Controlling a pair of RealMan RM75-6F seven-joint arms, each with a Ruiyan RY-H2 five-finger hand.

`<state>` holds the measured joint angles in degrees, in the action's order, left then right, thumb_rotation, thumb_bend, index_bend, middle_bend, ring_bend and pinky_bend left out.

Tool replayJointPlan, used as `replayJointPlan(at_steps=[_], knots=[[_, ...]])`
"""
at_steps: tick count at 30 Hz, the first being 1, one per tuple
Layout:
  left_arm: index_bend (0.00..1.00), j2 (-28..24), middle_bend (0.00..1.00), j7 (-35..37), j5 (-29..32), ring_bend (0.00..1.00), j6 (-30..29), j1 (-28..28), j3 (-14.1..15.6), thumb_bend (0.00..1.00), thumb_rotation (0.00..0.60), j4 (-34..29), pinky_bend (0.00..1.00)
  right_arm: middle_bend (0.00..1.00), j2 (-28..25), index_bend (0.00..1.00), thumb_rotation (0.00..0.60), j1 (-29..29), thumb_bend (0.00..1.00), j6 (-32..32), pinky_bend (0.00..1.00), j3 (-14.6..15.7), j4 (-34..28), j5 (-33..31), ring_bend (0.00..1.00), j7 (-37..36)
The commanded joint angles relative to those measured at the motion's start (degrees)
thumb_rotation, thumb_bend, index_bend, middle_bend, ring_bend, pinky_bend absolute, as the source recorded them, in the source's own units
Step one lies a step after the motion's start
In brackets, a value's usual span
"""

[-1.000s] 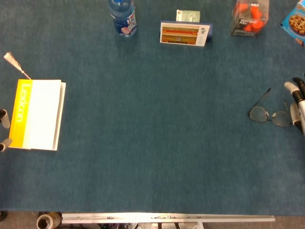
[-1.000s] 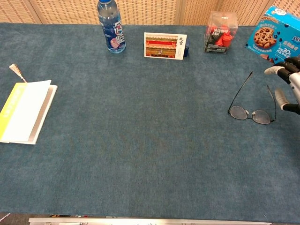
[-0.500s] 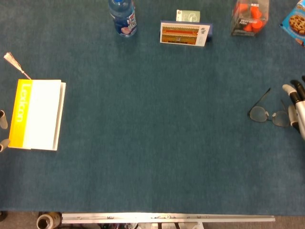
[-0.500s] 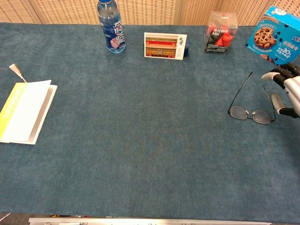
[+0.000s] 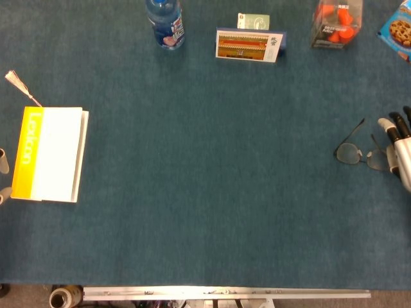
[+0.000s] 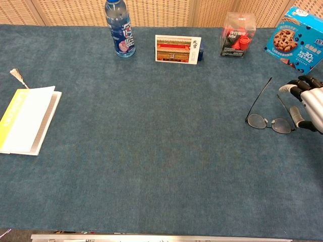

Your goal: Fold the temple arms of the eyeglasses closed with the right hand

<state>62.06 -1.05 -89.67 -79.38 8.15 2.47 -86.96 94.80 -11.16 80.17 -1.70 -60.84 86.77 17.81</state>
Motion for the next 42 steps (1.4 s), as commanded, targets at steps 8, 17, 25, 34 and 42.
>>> replayJointPlan(at_steps=[8,17,25,34,42], knots=[[0.56,-0.1,0.51,0.0,-0.1,0.41,0.0,0.0,0.0,0.0,0.6,-0.1,0.54,0.24,1.1,0.27,0.6,-0.3,0.52,-0.8,0.3,-0.1,2.1,-0.2,0.12,-0.3],[0.56,-0.2,0.51,-0.1,-0.2,0.41,0.0,0.0,0.0,0.0,0.6,-0.3,0.54,0.24,2.0,0.27,0.6,-0.4,0.52,-1.2,0.3,0.0,3.5,-0.1,0.12,-1.0],[0.56,-0.3,0.51,-0.2,-0.1,0.41,0.0,0.0,0.0,0.0,0.6,-0.4,0.54,0.24,2.4,0.27,0.6,-0.5,0.51,-1.4,0.3,0.0,4.3,-0.2,0.12,-1.2],[0.56,-0.2,0.51,-0.3,0.0,0.41,0.1,-0.1,0.0,0.0,0.6,-0.3,0.54,0.24,2.7,0.27,0.6,-0.5,0.38,-1.2,0.3,0.0,5.0,0.0,0.12,-1.1],[0.56,-0.2,0.51,-0.4,0.0,0.41,0.1,-0.2,0.1,0.0,0.6,-0.3,0.54,0.24,2.9,0.27,0.6,-0.4,0.3,-1.0,0.3,0.1,5.6,0.1,0.12,-0.9]])
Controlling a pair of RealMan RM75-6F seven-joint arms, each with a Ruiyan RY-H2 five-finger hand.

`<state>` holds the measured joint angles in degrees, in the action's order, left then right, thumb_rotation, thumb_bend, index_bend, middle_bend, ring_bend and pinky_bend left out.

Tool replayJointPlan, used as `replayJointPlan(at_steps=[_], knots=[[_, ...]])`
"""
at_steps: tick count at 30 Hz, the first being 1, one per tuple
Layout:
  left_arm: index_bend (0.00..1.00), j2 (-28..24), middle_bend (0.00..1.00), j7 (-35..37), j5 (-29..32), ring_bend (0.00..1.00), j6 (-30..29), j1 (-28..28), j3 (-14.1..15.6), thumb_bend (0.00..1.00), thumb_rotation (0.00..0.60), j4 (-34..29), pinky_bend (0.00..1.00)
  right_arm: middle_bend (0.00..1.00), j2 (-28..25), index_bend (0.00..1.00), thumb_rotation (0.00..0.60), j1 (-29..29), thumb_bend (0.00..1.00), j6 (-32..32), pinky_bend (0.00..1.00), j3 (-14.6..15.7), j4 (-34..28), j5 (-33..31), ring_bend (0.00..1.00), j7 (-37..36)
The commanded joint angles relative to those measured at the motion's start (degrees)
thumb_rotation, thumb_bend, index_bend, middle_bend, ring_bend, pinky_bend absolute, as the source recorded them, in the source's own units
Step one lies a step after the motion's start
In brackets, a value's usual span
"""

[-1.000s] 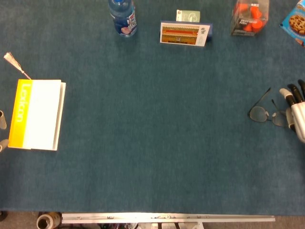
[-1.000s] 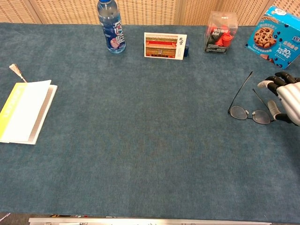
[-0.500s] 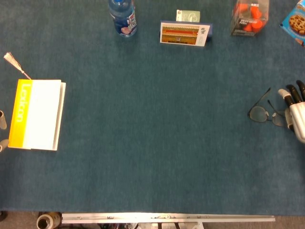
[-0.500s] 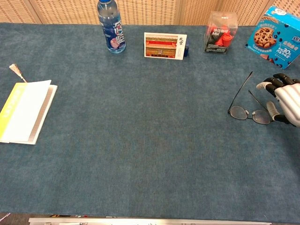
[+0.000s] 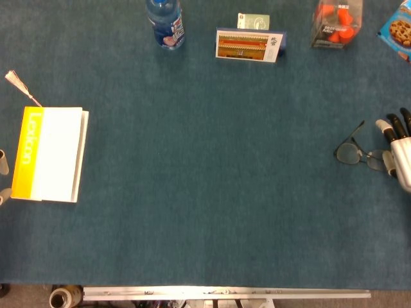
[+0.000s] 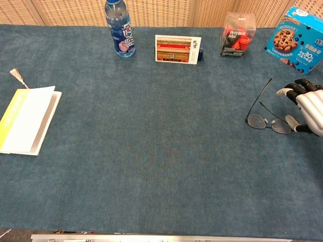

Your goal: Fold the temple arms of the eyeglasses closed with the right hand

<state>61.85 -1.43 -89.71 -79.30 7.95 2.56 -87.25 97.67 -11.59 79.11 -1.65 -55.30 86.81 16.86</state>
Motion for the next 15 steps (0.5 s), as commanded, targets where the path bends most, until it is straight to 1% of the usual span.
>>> replayJointPlan(at_steps=[1,5,9,12,15], knots=[[0.56,0.0,0.51,0.0,0.0,0.41,0.1,0.0,0.0,0.0,0.6,0.0,0.54,0.24,0.0,0.27,0.6,0.0,0.29,0.0,0.3,0.0,0.1,0.0,0.12,0.1],[0.56,-0.1,0.51,-0.1,0.1,0.41,0.2,0.1,0.0,0.0,0.6,-0.2,0.54,0.24,0.0,0.27,0.6,0.0,0.26,0.1,0.3,0.0,0.2,0.1,0.12,0.2],[0.56,0.0,0.51,-0.2,0.2,0.41,0.3,0.1,0.0,0.0,0.6,-0.2,0.54,0.24,0.1,0.27,0.6,0.1,0.25,0.1,0.3,-0.1,0.5,-0.1,0.12,0.6],[0.56,0.0,0.51,-0.3,0.2,0.41,0.4,0.1,0.0,0.0,0.6,-0.1,0.54,0.24,0.0,0.27,0.6,0.1,0.26,0.4,0.3,-0.2,0.2,0.0,0.12,0.4],[0.56,-0.1,0.51,-0.3,0.3,0.41,0.5,0.1,0.0,0.0,0.6,-0.2,0.54,0.24,-0.5,0.27,0.6,0.0,0.3,1.5,0.3,-0.3,-1.1,0.7,0.12,-0.5]])
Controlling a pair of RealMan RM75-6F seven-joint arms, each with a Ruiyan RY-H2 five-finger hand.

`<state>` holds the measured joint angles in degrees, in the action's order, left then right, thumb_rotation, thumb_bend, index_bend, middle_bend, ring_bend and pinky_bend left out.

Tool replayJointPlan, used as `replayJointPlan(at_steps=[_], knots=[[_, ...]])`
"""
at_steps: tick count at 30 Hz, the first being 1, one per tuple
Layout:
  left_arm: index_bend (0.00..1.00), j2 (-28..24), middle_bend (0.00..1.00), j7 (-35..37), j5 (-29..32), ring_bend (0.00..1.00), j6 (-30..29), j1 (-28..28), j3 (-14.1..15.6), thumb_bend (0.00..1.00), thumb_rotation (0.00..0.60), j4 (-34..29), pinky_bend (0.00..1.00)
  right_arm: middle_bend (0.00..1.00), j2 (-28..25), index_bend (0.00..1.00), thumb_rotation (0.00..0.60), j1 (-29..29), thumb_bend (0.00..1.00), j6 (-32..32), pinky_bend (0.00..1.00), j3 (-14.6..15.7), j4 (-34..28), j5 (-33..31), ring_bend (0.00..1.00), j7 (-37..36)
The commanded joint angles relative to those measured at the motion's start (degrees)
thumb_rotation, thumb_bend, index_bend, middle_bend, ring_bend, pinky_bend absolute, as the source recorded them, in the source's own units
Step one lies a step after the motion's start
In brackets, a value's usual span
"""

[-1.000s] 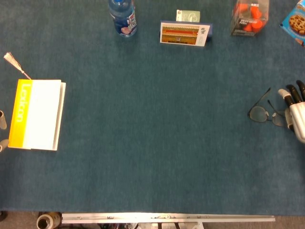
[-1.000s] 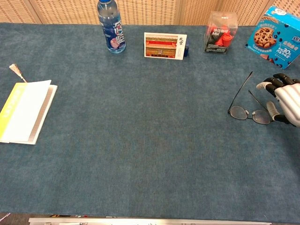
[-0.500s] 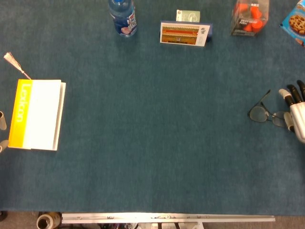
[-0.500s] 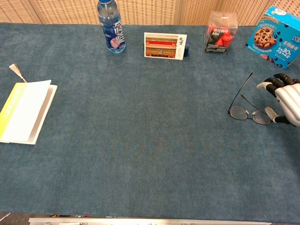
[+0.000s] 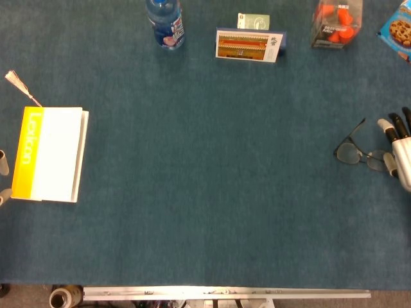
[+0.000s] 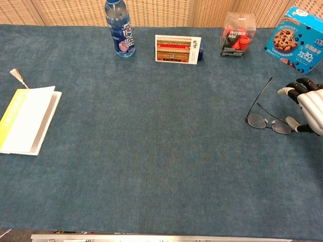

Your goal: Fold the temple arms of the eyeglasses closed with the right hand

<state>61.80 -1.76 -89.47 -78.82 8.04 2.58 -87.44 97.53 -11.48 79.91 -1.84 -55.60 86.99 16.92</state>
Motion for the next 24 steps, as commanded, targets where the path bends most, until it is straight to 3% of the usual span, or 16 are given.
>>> replayJointPlan(at_steps=[1,11,24], knots=[[0.56,0.0,0.51,-0.1,0.0,0.41,0.0,0.0,0.0,0.0,0.6,-0.1,0.54,0.24,-0.6,0.27,0.6,-0.1,0.31,1.1,0.3,-0.2,-1.3,0.7,0.12,-0.8],[0.56,-0.2,0.51,-0.3,-0.3,0.41,-0.1,0.1,0.0,0.0,0.6,-0.5,0.54,0.24,-2.0,0.27,0.6,-1.0,0.32,2.4,0.3,-0.8,-6.0,1.8,0.12,0.8],[0.56,-0.4,0.51,0.1,-0.1,0.41,-0.1,-0.1,0.0,0.0,0.6,-0.3,0.54,0.24,-0.3,0.27,0.6,-1.0,0.33,0.7,0.3,-0.2,-3.5,1.2,0.12,1.4]])
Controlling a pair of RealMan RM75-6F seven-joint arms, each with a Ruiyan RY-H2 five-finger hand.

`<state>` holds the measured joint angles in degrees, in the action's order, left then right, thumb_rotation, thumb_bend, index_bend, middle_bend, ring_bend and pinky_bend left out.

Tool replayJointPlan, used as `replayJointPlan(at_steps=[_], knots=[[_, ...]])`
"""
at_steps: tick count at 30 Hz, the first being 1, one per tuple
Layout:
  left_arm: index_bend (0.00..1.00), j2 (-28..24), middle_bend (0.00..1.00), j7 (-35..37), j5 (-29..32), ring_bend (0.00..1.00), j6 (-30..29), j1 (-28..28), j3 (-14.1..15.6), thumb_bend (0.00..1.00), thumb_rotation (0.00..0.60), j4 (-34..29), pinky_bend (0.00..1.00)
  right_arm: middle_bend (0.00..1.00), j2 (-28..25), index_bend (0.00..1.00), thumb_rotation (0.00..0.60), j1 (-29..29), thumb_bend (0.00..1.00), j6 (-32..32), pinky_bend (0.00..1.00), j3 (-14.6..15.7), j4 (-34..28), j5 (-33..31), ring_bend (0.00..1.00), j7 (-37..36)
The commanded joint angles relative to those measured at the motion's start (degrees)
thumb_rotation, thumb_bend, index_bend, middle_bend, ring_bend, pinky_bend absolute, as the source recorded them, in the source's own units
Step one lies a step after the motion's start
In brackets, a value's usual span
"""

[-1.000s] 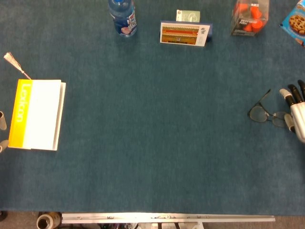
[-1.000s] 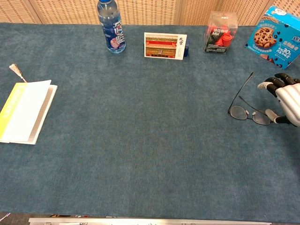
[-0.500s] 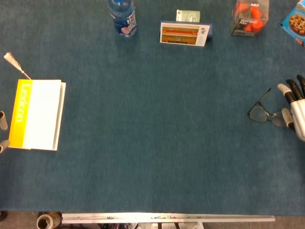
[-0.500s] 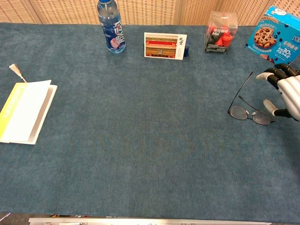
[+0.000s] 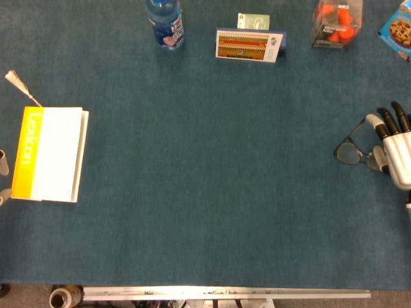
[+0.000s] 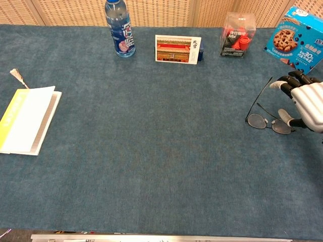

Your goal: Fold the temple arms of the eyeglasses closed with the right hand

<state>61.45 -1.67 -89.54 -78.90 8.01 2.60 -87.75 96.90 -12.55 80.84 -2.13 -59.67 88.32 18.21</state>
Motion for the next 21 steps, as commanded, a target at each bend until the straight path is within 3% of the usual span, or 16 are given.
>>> replayJointPlan(at_steps=[1,21], knots=[[0.56,0.0,0.51,0.1,0.0,0.41,0.0,-0.1,0.0,0.0,0.6,0.1,0.54,0.24,0.4,0.27,0.6,0.1,0.33,-0.3,0.3,0.2,0.8,-0.2,0.12,0.1],[0.56,0.1,0.51,0.6,0.1,0.41,-0.2,-0.4,0.1,0.0,0.6,0.6,0.54,0.24,2.5,0.27,0.6,0.4,0.33,-2.0,0.3,0.8,5.7,-0.9,0.12,-0.4]])
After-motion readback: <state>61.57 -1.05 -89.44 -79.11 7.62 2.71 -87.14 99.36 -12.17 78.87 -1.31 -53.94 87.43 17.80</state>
